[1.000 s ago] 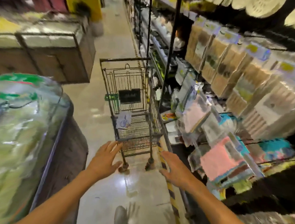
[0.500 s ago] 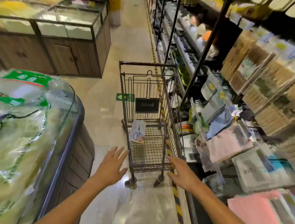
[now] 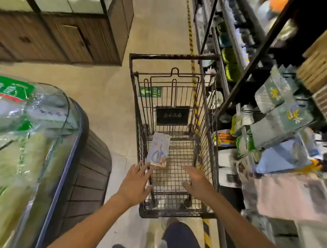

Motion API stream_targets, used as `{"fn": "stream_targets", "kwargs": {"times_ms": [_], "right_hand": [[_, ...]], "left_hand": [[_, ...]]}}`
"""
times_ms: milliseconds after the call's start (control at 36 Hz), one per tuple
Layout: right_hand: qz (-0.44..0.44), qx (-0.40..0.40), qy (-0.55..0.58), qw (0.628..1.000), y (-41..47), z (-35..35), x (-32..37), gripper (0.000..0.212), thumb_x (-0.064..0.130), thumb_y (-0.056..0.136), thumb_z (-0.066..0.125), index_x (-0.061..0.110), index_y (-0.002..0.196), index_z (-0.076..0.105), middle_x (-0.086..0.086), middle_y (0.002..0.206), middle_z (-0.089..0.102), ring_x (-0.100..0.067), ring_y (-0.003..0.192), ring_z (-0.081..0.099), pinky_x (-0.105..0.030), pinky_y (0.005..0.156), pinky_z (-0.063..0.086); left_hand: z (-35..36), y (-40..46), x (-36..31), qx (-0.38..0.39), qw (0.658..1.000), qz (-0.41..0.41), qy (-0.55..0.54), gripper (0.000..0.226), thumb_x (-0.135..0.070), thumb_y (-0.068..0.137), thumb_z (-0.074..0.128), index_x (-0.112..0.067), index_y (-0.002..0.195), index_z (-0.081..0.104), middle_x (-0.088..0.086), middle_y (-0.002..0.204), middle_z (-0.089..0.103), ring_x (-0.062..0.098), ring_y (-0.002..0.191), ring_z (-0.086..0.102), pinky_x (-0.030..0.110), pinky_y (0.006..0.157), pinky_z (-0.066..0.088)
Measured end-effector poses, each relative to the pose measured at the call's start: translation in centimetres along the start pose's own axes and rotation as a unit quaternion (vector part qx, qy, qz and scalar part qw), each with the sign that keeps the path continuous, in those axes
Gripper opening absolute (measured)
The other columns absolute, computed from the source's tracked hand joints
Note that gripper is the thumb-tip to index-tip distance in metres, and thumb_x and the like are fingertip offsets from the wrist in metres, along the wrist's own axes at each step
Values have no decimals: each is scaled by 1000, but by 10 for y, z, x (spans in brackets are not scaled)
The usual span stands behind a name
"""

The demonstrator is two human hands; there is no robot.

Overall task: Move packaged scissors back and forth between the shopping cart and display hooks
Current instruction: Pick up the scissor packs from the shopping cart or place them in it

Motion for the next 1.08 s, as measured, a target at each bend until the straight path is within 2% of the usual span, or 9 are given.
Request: {"fn": "stream_targets", "kwargs": {"times_ms": [83,194,361,583,667,778,861,1000,1083], "right_hand": [[0,32,-4,999,40,-4,-12,68,32,101,59,19,159,27,-3,163,29,-23,151,24,-32,122,19],[-2,59,-12,998,84,2,-32,70,34,99,60,20,159,27,-6,162,33,-23,150,28,-32,121,19],[52,100,18,994,132,35,-74,69,30,99,62,23,159,27,-6,162,31,-23,149,29,-17,111,24],[94,134,22,986,202,100,-129,57,13,92,68,-1,144,49,-19,145,52,-34,137,46,-23,111,25],[110,136,65,983,231,131,-144,53,15,90,70,2,139,53,-21,137,56,-37,130,50,-40,110,43],[93,130,42,986,280,163,-144,64,25,97,64,14,154,35,-11,155,39,-30,145,34,-33,115,31],[104,115,79,985,311,185,-145,69,41,101,55,18,158,24,-7,164,26,-26,152,23,-38,121,26],[132,-23,160,978,353,189,-141,61,46,92,65,26,146,43,-2,138,52,-21,124,52,-36,89,52],[141,-48,171,974,370,201,-145,65,45,84,68,26,143,47,-2,130,57,-23,116,57,-41,87,57]], "left_hand": [[5,40,2,18,1000,-14,-8,84,-60,89,8,-20,163,14,8,170,11,34,157,4,44,125,-5],[19,83,8,49,997,-52,-11,70,-48,106,30,-21,163,1,7,170,-4,29,157,-7,43,128,-2],[63,141,20,100,990,-86,-45,73,-44,106,34,-21,162,-8,6,169,-15,28,155,-19,43,127,-9],[135,217,51,120,986,-114,-33,77,-43,105,36,-19,162,-10,8,169,-16,30,155,-17,44,126,-11],[159,238,66,113,984,-134,-40,80,-45,104,39,-20,160,-11,8,170,-11,30,156,-13,45,127,-6],[185,257,81,98,982,-150,-62,81,-45,100,45,-17,162,1,10,170,-1,32,157,-8,48,128,1],[191,261,88,50,986,-145,-66,82,-43,90,47,-10,161,21,17,165,23,39,154,17,54,125,19],[196,262,93,12,986,-144,-88,82,-39,83,53,-7,156,34,22,159,36,44,148,30,59,118,30],[198,259,93,16,984,-152,-92,81,-40,84,53,-10,157,33,21,160,35,43,150,28,59,119,29]]}}
Point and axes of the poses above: each hand's wrist, its own y-axis towards the middle knuckle, its own z-axis out of the palm, x = y × z, the point moved 8 cm from there along y, towards the middle knuckle
